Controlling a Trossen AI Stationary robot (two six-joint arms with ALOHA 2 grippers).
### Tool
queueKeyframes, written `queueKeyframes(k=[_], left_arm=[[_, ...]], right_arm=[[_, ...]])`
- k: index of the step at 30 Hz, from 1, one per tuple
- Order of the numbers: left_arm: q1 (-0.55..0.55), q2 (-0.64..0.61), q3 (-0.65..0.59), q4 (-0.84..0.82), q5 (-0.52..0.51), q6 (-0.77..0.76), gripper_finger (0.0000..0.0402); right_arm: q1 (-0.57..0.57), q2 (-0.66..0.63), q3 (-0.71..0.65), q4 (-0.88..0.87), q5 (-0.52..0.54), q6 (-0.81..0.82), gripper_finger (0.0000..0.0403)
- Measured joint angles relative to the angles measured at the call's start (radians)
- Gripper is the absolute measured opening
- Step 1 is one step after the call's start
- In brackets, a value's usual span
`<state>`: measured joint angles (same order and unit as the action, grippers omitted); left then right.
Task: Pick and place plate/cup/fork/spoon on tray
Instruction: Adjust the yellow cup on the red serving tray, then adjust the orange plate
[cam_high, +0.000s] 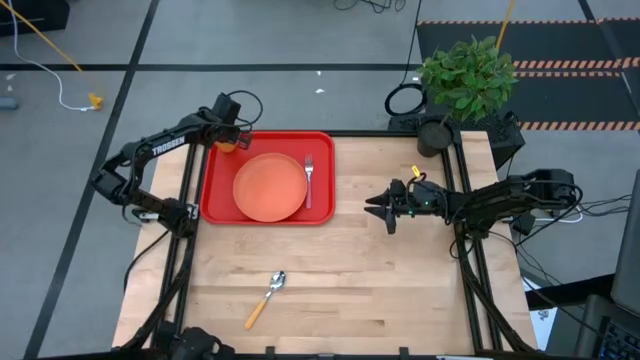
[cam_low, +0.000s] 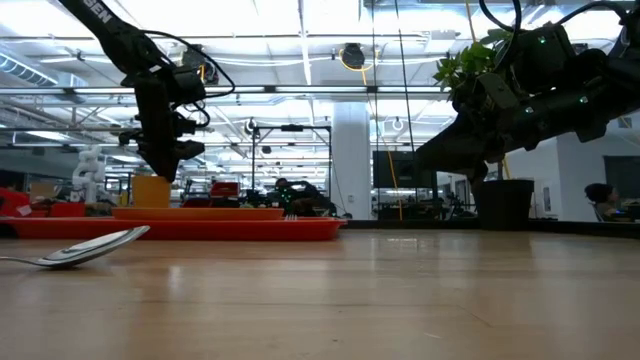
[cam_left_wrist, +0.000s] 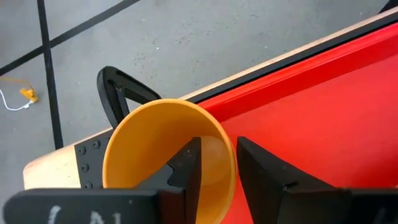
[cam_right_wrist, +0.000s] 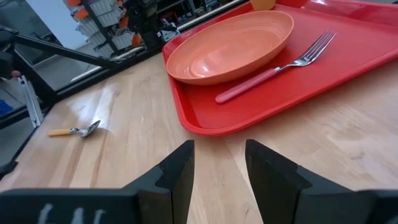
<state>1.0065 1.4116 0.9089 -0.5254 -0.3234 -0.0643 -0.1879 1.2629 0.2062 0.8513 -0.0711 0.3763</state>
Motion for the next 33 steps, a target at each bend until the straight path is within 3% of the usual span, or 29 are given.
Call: queueKeyframes(k=[8, 14, 18, 23, 29, 33], left_arm=[[-0.048, -0.095, 0.01, -0.039, -0.002, -0.021, 0.012], [-0.165, -0.245, 0.039, -0.117, -0.001, -0.047, 0.012], [-0.325, -0.33, 0.031, -0.146, 0.008, -0.05, 0.012], [-0.605, -0.362, 0.007, -0.143, 0.012, -0.051, 0.012], [-0.931, -0.328, -0.083, 0.022, 0.012, -0.02, 0.012], [-1.065, -0.288, -0.129, 0.12, 0.013, 0.014, 0.012]], right_arm=[[0.0, 0.0, 0.0, 0.002, 0.0, 0.001, 0.0137], [0.0, 0.0, 0.006, 0.012, 0.0, 0.032, 0.0137], [0.016, 0.0, 0.08, -0.041, -0.001, 0.046, 0.0136], [0.059, 0.033, 0.269, -0.251, 0.043, -0.056, 0.013], [0.055, 0.168, 0.477, -0.397, 0.073, -0.138, 0.0099], [0.032, 0.227, 0.598, -0.509, 0.071, -0.207, 0.0077]])
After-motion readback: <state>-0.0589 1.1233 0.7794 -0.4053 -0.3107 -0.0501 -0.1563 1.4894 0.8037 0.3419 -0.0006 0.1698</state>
